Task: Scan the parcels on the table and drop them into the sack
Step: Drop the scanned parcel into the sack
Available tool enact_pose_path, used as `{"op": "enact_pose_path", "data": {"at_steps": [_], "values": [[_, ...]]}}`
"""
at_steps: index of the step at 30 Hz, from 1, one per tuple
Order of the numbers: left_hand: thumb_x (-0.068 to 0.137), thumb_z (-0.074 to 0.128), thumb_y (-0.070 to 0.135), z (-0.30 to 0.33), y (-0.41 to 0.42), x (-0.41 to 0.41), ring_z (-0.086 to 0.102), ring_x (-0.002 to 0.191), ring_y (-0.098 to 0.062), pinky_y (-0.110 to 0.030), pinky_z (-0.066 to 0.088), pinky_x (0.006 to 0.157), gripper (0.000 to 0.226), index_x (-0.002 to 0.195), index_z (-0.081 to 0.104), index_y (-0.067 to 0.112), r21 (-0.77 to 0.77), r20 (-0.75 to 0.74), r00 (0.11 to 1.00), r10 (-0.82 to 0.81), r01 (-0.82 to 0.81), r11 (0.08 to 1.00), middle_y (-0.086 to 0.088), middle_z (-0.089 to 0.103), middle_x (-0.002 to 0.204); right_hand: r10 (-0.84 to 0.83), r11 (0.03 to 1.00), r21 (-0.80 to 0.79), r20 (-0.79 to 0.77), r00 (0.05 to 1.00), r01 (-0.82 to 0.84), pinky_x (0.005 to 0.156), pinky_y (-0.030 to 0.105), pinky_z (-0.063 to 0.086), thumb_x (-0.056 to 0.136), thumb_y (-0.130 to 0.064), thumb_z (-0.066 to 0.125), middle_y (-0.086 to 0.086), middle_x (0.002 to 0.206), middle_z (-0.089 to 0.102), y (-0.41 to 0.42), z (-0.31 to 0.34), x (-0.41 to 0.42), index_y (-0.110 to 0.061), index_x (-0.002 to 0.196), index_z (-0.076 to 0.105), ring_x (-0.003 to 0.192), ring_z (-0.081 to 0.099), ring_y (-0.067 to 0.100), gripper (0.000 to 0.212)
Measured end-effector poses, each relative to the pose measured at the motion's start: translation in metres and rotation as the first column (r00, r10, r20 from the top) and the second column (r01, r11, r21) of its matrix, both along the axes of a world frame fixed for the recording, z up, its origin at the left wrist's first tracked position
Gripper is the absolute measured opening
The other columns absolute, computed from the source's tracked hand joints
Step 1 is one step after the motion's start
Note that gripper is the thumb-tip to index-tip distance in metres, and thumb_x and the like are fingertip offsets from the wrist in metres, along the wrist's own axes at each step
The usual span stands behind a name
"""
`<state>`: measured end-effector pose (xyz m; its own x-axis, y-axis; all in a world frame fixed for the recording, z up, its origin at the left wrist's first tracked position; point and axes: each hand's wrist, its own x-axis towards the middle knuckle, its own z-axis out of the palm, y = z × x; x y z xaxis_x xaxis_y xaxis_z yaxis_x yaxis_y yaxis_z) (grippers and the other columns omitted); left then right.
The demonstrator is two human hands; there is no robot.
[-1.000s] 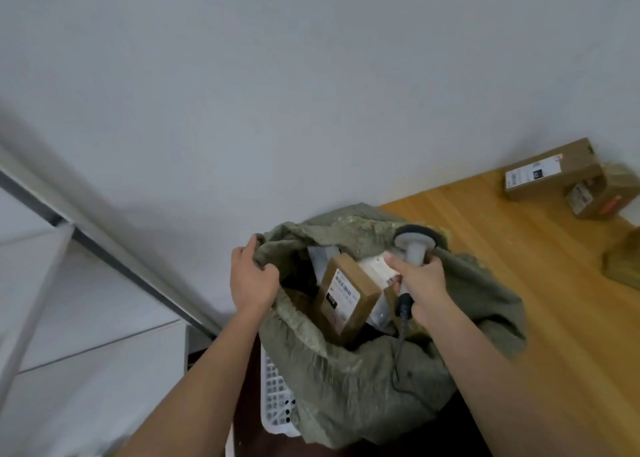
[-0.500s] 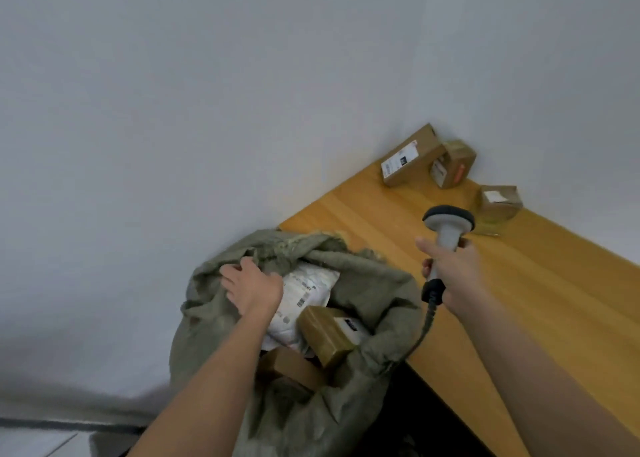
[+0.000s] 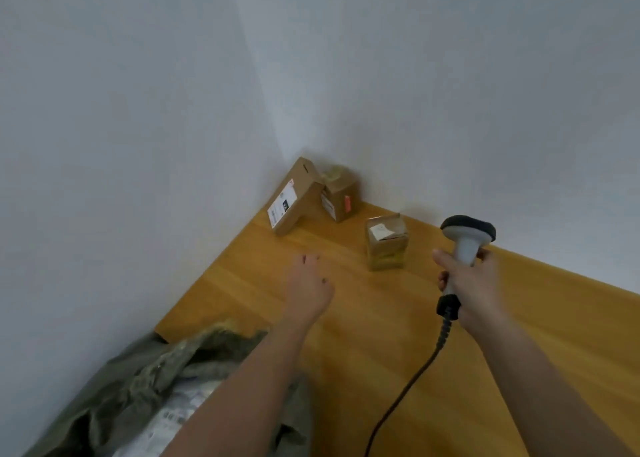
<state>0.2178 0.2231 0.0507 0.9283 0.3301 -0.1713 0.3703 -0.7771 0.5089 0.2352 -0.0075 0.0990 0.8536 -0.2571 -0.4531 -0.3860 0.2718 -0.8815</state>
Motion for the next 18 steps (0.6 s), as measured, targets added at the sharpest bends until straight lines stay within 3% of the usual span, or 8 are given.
{"op": "enact_pose_path", "data": {"at_steps": [3, 6, 9, 12, 14, 18], "values": [[0.091, 0.061, 0.016, -0.012, -0.034, 0.048, 0.039, 0.133, -0.021, -0.029, 0.040, 0.102, 0.067, 0.150, 0.028, 0.014, -0.039, -0.029, 0.994, -0.105, 0.104, 0.994, -0.004, 0.027, 0.154, -0.002, 1.000, -0.011, -0.028, 1.000, 0.002, 0.054, 0.031, 0.046, 0.088, -0.013, 0.072, 0.005, 0.086, 0.056, -0.013, -0.024, 0.031, -0.017, 0.133, 0.037, 0.060, 0.050, 0.018, 0.058], [0.089, 0.066, 0.015, -0.026, -0.056, 0.090, 0.018, 0.148, -0.018, -0.030, 0.032, 0.111, 0.084, 0.154, 0.014, 0.012, -0.037, -0.032, 0.978, -0.204, 0.203, 0.978, -0.001, 0.008, 0.162, 0.008, 1.000, -0.005, -0.082, 0.997, -0.009, 0.053, 0.031, 0.047, 0.088, -0.014, 0.072, 0.007, 0.087, 0.057, -0.019, -0.047, 0.052, -0.021, 0.133, 0.036, 0.061, 0.051, 0.019, 0.058], [0.080, 0.077, 0.023, -0.042, -0.065, 0.123, 0.025, 0.145, -0.019, -0.031, 0.039, 0.104, 0.107, 0.157, 0.002, 0.019, 0.015, -0.069, 0.958, -0.277, 0.278, 0.960, 0.006, -0.003, 0.164, 0.020, 1.000, -0.020, -0.133, 0.991, -0.023, 0.050, 0.030, 0.046, 0.089, -0.016, 0.072, 0.009, 0.084, 0.057, -0.027, -0.067, 0.061, -0.021, 0.134, 0.037, 0.060, 0.051, 0.019, 0.057], [0.077, 0.080, 0.030, -0.053, -0.066, 0.140, 0.034, 0.140, -0.022, -0.036, 0.040, 0.104, 0.114, 0.157, 0.000, 0.020, -0.051, -0.097, 0.948, -0.304, 0.301, 0.952, 0.001, 0.008, 0.163, 0.026, 0.999, -0.028, -0.168, 0.986, -0.031, 0.047, 0.029, 0.045, 0.089, -0.017, 0.072, 0.009, 0.082, 0.057, -0.035, -0.079, 0.063, -0.022, 0.134, 0.037, 0.058, 0.051, 0.020, 0.058], [0.077, 0.080, 0.031, -0.058, -0.065, 0.143, 0.040, 0.134, -0.024, -0.038, 0.042, 0.101, 0.112, 0.156, 0.003, 0.018, -0.028, -0.092, 0.950, -0.297, 0.296, 0.955, -0.003, 0.022, 0.156, 0.029, 0.999, -0.037, -0.179, 0.984, -0.036, 0.048, 0.029, 0.046, 0.088, -0.018, 0.072, 0.009, 0.083, 0.057, -0.038, -0.082, 0.063, -0.022, 0.135, 0.036, 0.059, 0.051, 0.020, 0.059], [0.072, 0.083, 0.032, -0.057, -0.061, 0.127, 0.048, 0.115, -0.023, -0.031, 0.048, 0.091, 0.086, 0.141, 0.035, 0.012, 0.007, -0.046, 0.961, -0.272, 0.273, 0.962, -0.005, 0.032, 0.132, 0.026, 0.999, -0.032, -0.175, 0.984, -0.032, 0.048, 0.028, 0.047, 0.089, -0.017, 0.072, 0.009, 0.084, 0.056, -0.036, -0.077, 0.059, -0.020, 0.133, 0.036, 0.058, 0.051, 0.019, 0.057]]}}
